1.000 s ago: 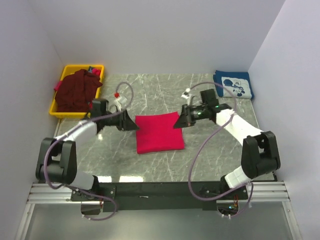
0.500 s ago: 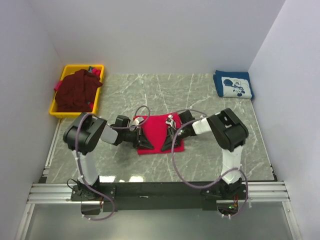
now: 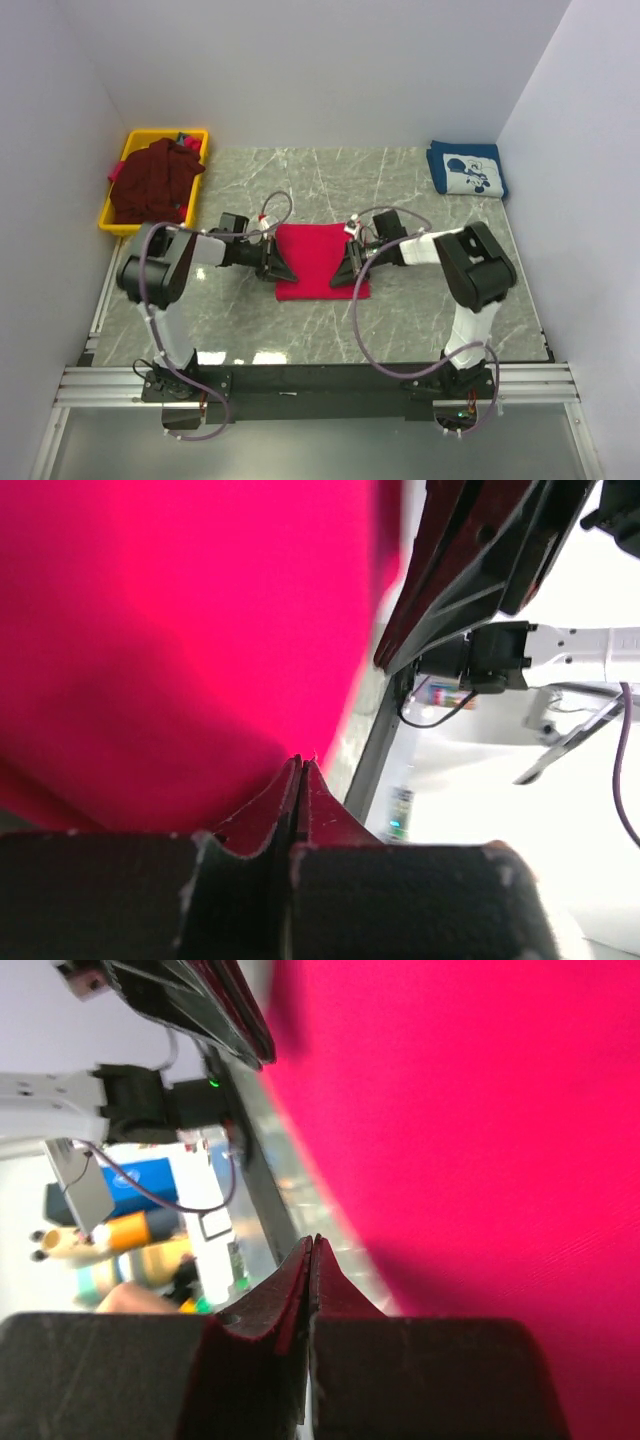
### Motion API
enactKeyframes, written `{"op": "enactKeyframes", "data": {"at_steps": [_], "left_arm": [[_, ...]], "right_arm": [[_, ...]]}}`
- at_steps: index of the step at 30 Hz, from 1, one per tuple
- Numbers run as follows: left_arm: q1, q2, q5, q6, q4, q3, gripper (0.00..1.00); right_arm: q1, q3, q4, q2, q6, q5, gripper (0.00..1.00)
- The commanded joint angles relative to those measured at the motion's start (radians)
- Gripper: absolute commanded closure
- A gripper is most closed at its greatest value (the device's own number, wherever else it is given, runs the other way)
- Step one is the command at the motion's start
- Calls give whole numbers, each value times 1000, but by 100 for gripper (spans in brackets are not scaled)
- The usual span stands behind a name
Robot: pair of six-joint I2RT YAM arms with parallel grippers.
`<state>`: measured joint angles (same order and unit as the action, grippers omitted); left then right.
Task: Fold and stack the t-shirts
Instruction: Fold the tshirt
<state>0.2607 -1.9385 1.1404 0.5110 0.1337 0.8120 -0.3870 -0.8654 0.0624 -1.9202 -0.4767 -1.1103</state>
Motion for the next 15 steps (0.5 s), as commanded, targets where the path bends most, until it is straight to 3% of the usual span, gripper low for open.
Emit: {"op": "enactKeyframes", "data": {"at_steps": [1, 5, 6, 10, 15], "left_arm": [[15, 196, -5, -98, -66, -23, 96], [77, 286, -14, 29, 58, -97, 98], [89, 282, -24, 105, 158, -120, 98], [124, 161, -45, 236, 303, -172, 99], [94, -66, -86, 81, 69, -65, 99]], "right_arm": [[13, 23, 45, 174, -34, 21, 100], [-18, 68, 109, 224, -92, 20, 100], [-24, 68, 111, 213, -94, 17, 100], [-35, 45, 113, 77, -103, 1, 100], [3, 40, 50, -74, -69, 10, 100]]}}
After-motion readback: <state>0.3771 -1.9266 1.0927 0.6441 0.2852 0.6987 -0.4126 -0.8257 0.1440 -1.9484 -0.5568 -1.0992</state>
